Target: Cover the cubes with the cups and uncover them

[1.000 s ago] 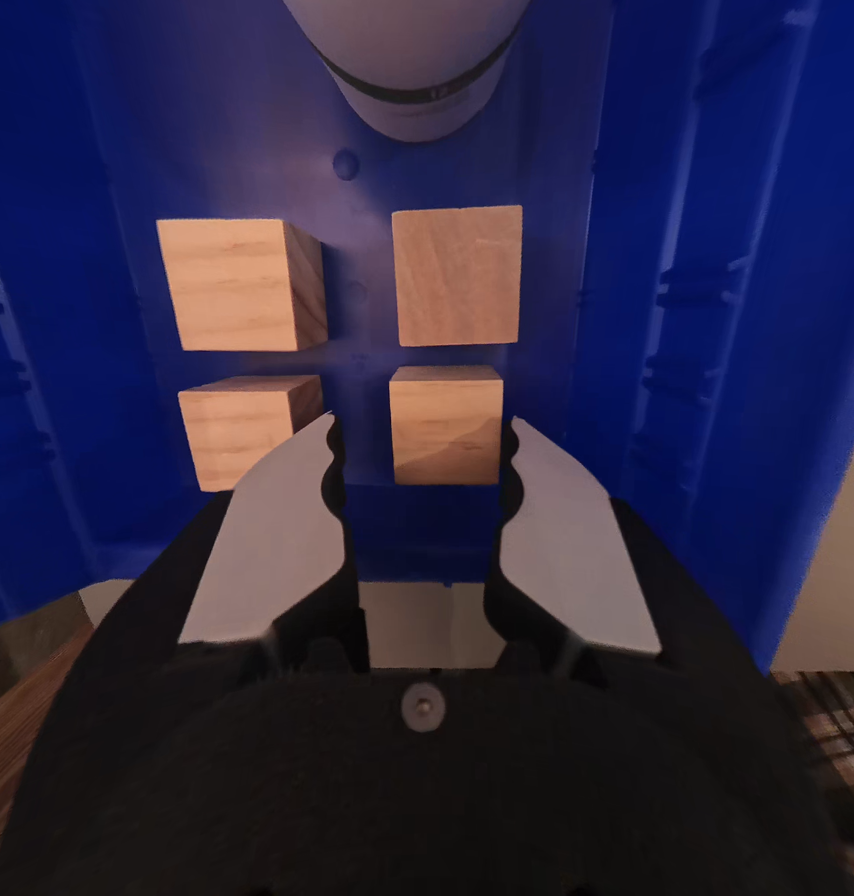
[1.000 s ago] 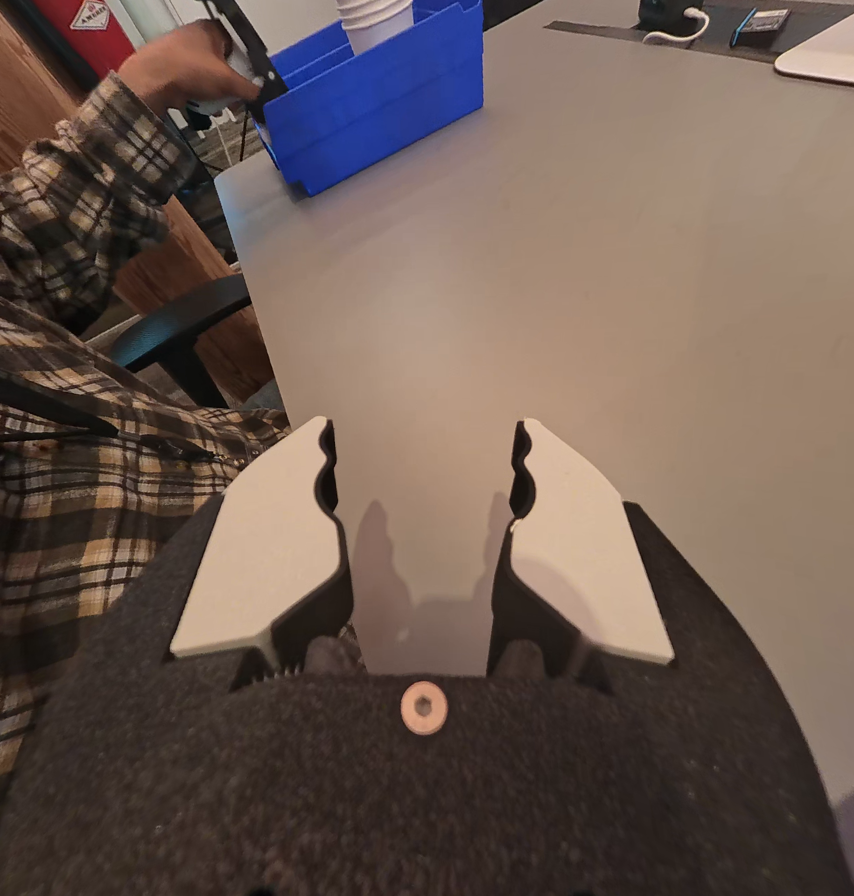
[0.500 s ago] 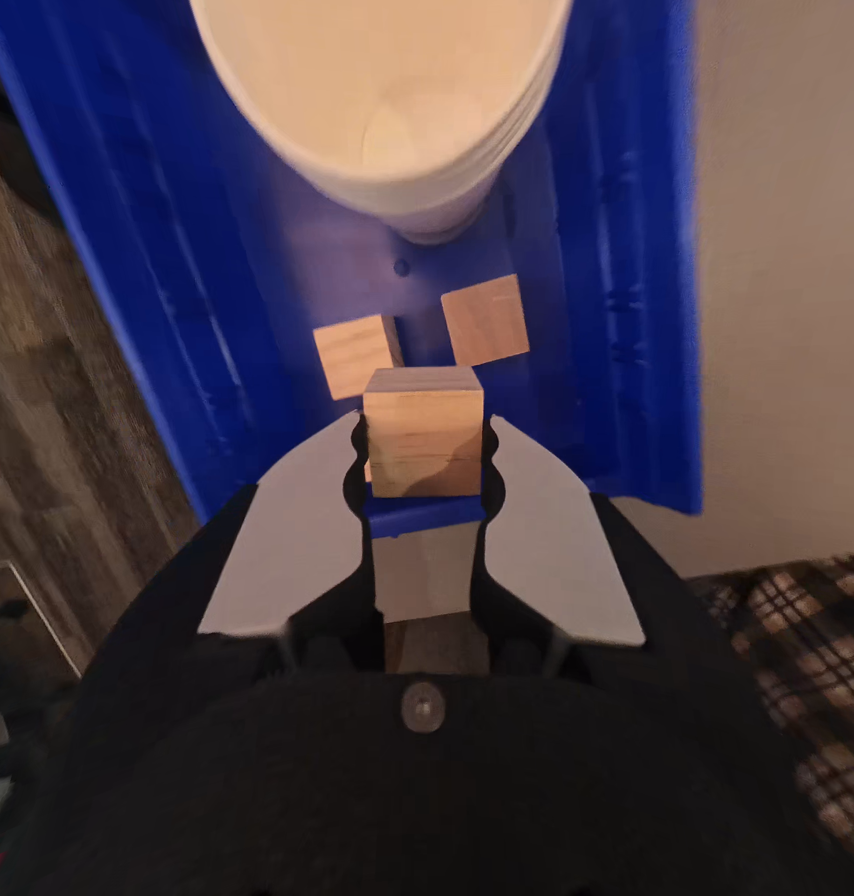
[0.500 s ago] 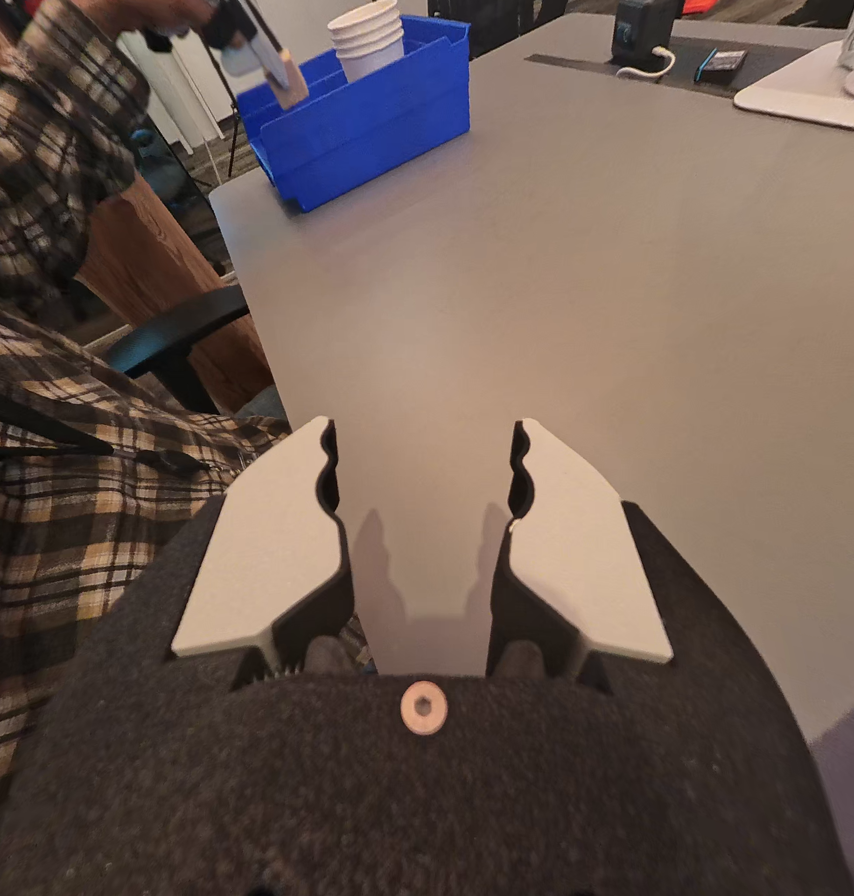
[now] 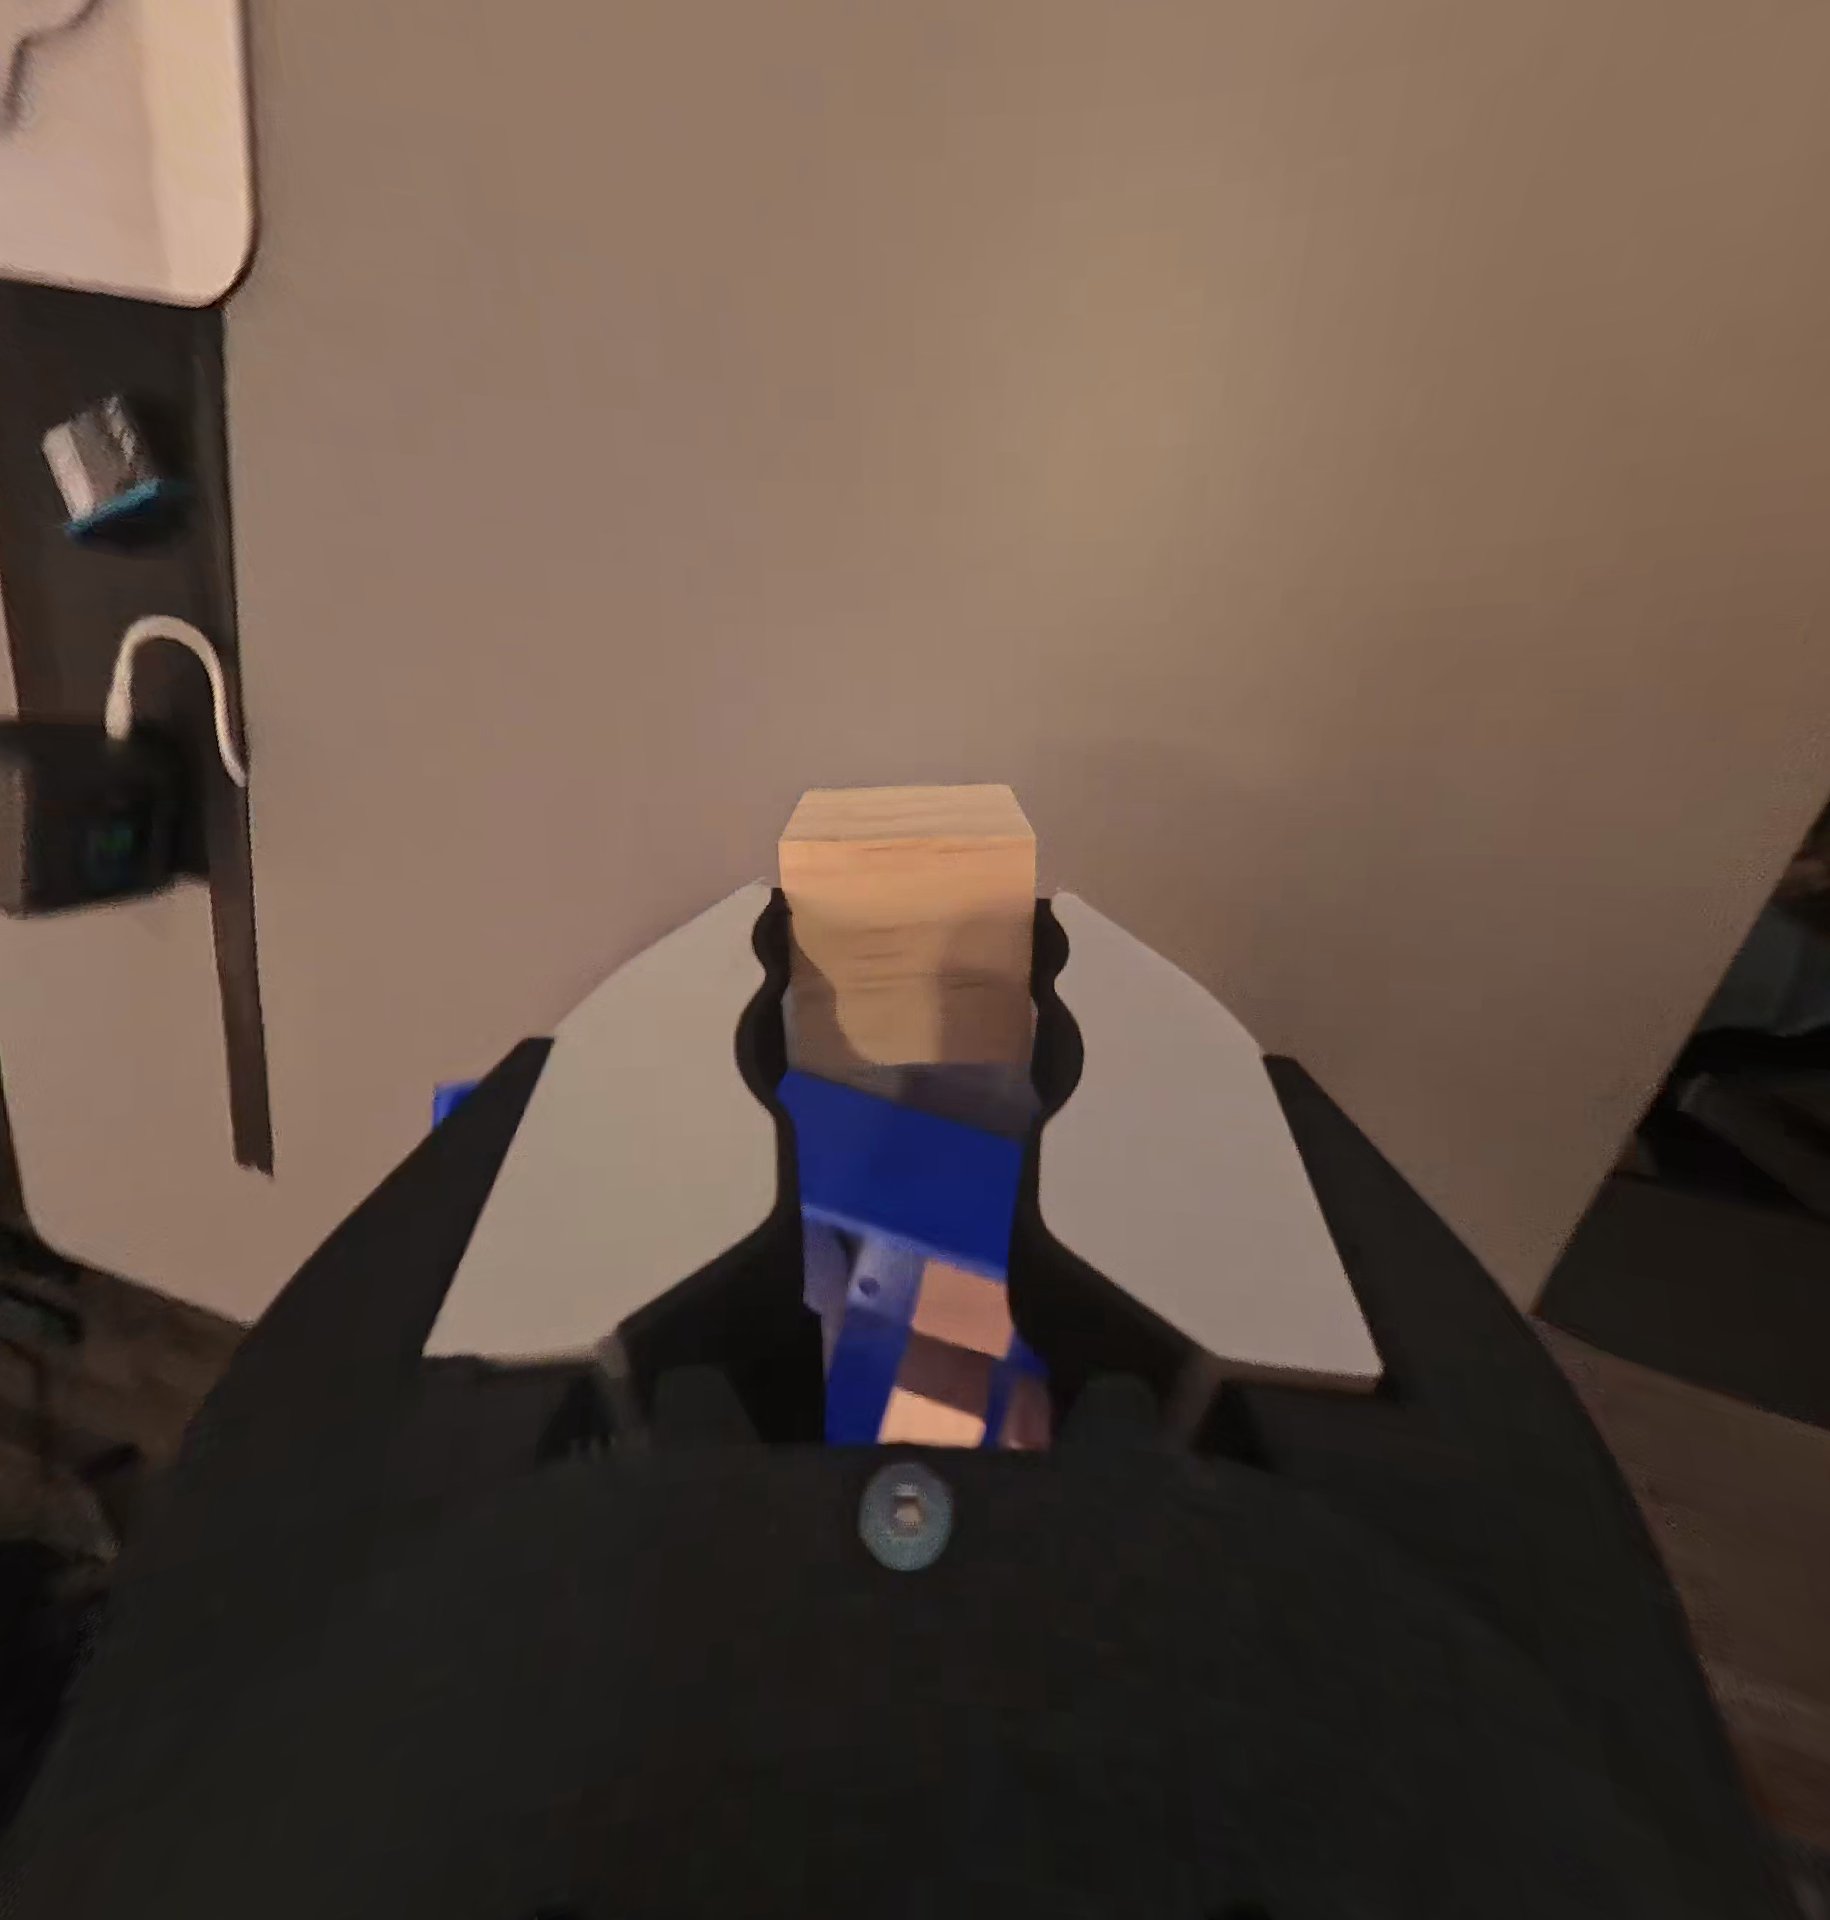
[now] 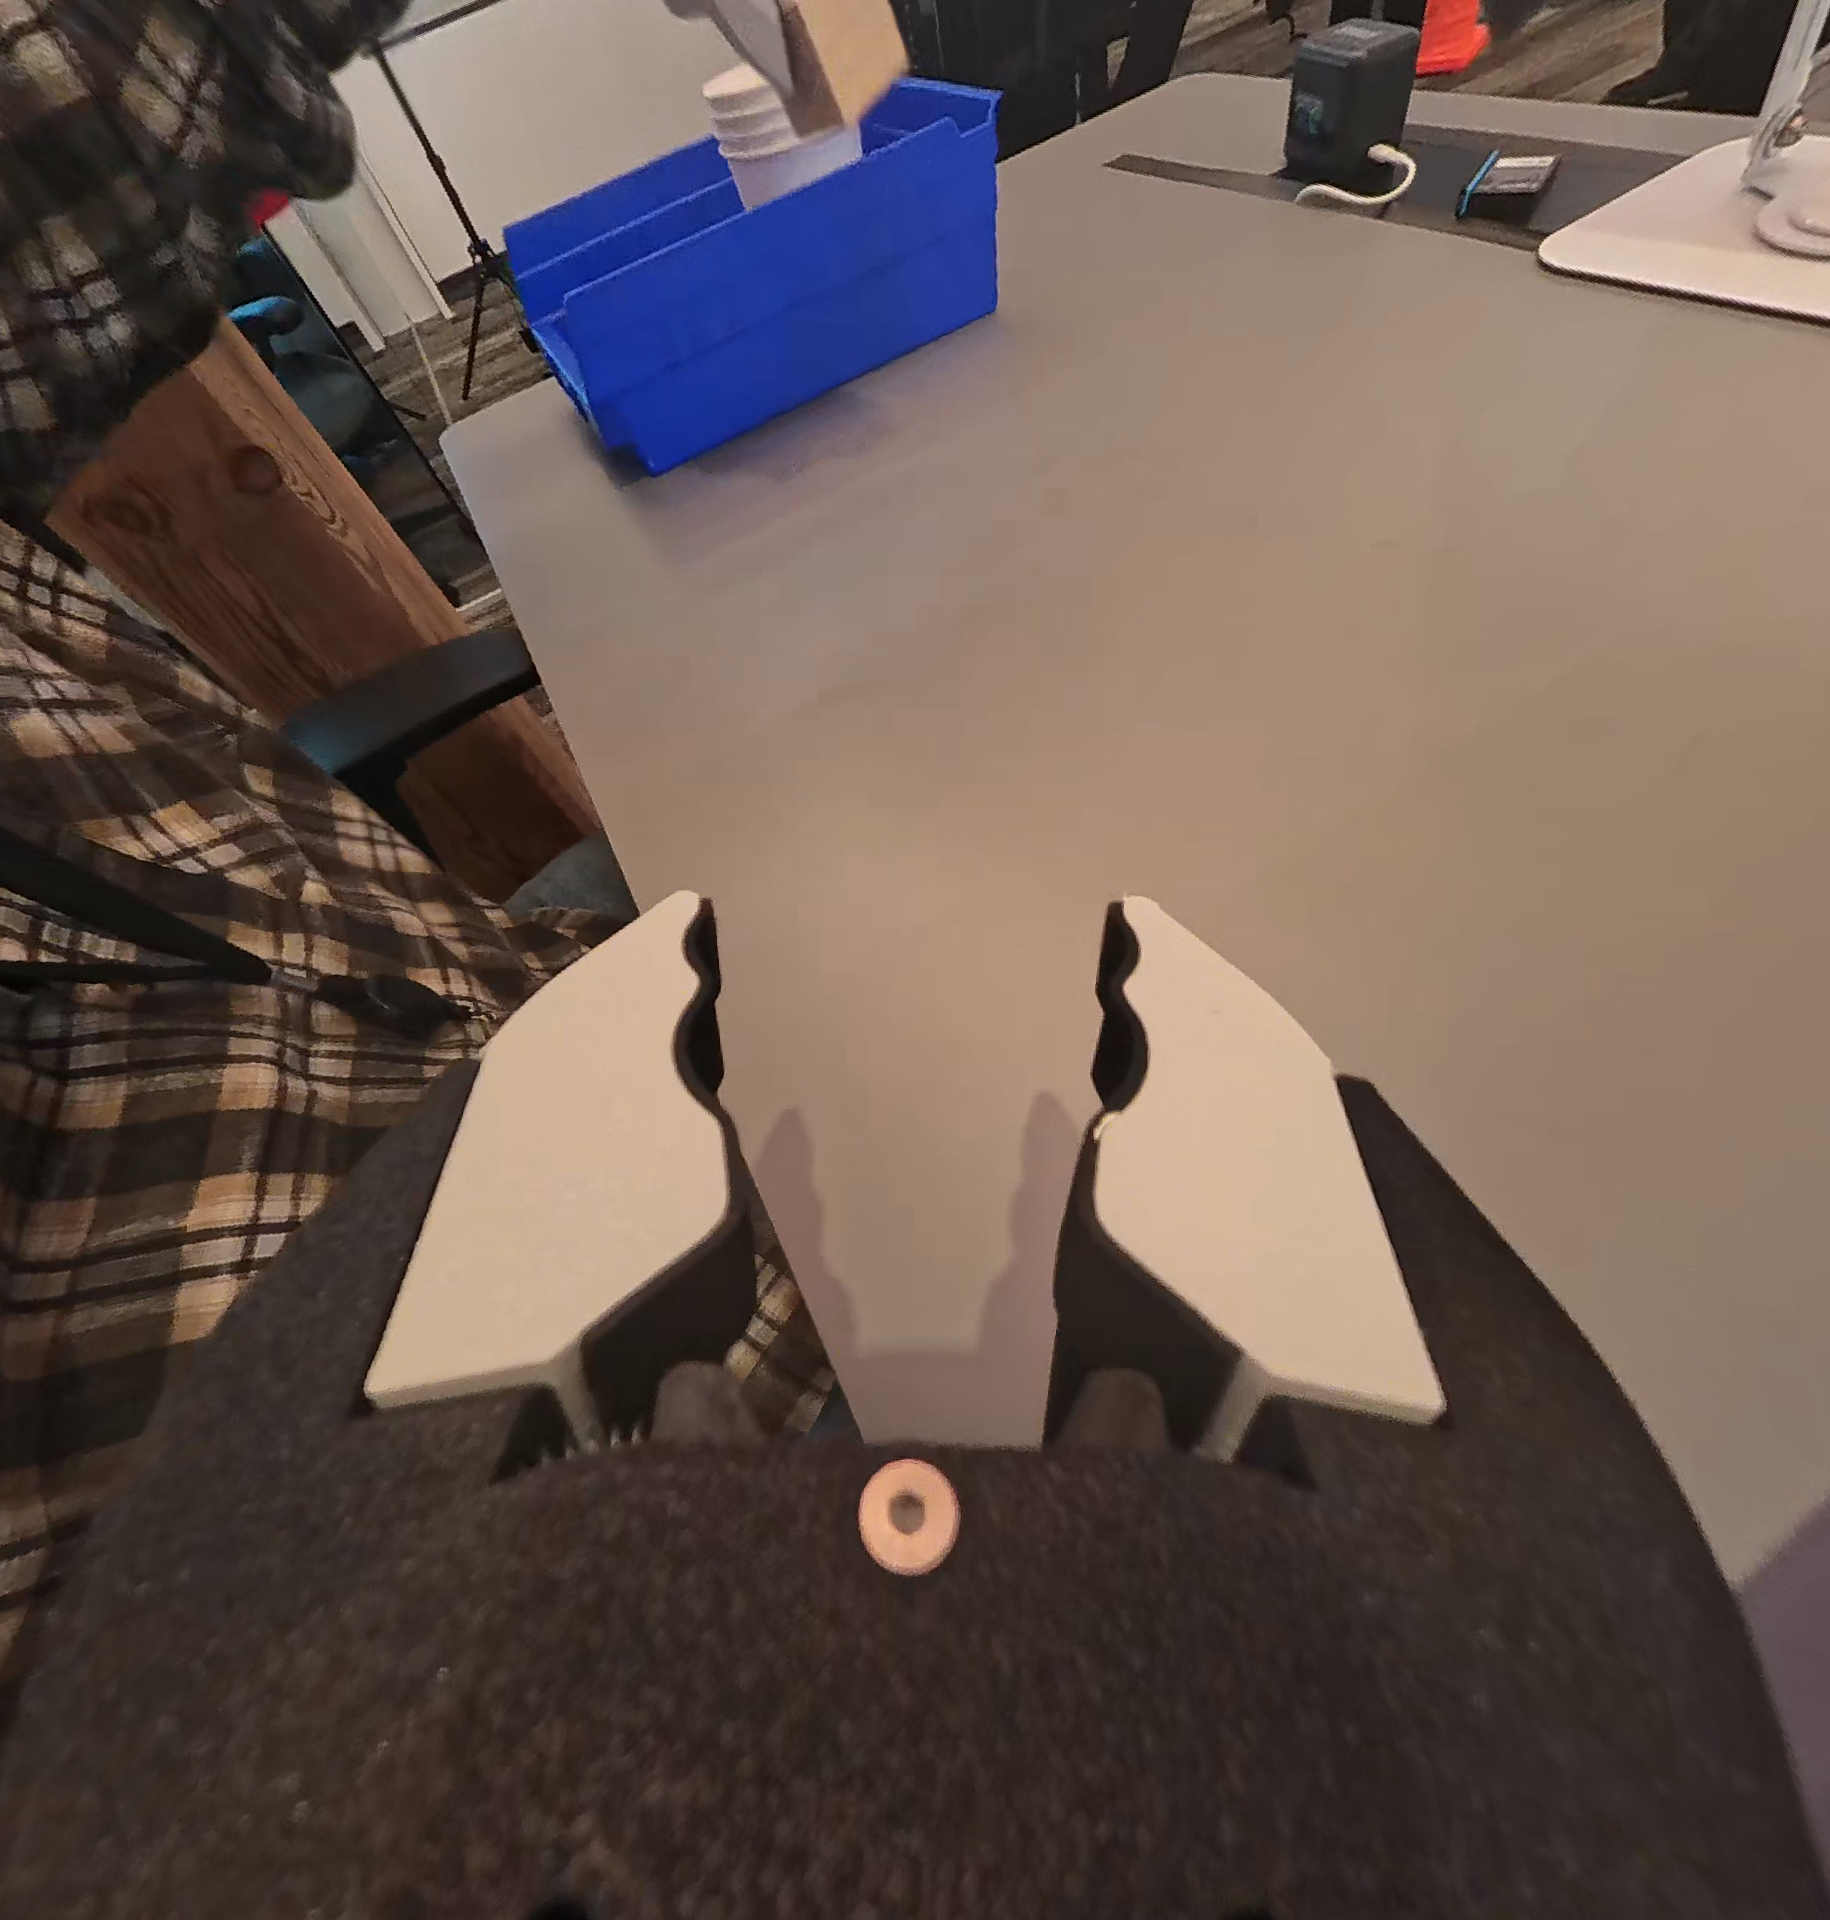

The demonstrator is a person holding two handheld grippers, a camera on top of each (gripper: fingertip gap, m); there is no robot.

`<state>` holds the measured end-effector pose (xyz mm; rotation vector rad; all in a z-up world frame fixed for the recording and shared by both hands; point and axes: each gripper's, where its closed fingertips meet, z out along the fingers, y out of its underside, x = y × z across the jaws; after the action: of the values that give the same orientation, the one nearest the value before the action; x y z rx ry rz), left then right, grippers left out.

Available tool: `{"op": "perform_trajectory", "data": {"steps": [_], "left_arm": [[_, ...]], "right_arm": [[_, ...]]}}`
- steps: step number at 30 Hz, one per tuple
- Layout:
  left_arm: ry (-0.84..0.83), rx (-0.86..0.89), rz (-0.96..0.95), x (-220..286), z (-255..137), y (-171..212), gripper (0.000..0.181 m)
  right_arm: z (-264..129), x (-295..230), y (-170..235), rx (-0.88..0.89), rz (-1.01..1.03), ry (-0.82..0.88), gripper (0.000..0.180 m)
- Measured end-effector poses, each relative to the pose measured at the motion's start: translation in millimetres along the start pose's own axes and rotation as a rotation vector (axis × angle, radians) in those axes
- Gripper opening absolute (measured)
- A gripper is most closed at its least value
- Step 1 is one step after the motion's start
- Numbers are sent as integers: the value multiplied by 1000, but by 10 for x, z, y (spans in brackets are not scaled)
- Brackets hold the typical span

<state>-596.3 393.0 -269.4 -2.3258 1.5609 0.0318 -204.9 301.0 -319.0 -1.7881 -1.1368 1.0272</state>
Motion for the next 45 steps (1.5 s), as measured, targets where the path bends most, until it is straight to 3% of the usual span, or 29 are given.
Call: {"op": "perform_trajectory", "data": {"steps": [5,12,28,34,39,45], "left_arm": [[97,-6,169,76,573,-142,44],[173,-120,235,40,1088,138,44],[262,-167,194,146,1369,417,44],[208,-202,198,81,1378,475,51],[78,-124,182,-65,1033,337,63],[-164,167,-70,-343,-223,236,85]], "right_arm": [[-75,21,44,-4,21,27,69],[-33,75,36,-10,40,26,69],[152,88,-7,-46,36,-4,69],[125,66,-17,-36,36,-5,70],[103,42,-31,-13,28,-11,72],[104,28,-2,15,30,-23,72]]}}
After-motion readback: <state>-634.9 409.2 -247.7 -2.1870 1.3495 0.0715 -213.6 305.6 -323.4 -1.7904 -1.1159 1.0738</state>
